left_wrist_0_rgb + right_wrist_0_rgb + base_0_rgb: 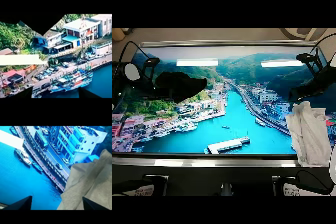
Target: Fold the shirts.
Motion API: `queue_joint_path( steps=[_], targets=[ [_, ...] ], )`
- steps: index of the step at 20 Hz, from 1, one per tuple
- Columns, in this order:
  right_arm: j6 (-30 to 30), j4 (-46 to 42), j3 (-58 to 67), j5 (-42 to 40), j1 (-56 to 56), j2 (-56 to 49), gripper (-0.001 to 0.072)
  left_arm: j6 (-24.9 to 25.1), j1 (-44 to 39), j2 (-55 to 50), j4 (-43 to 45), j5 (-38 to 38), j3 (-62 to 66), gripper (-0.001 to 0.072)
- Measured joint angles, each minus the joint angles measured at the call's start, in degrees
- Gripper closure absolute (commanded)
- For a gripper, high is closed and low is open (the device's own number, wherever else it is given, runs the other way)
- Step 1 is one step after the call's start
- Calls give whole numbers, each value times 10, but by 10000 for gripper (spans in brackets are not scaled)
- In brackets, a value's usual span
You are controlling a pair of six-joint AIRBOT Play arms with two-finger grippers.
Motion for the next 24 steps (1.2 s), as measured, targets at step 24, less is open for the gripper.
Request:
queue_joint_path(
  steps=[24],
  targets=[
    [0, -3, 0, -68, 0, 0, 22, -3, -1, -9, -2, 173, 0, 40]
  ],
)
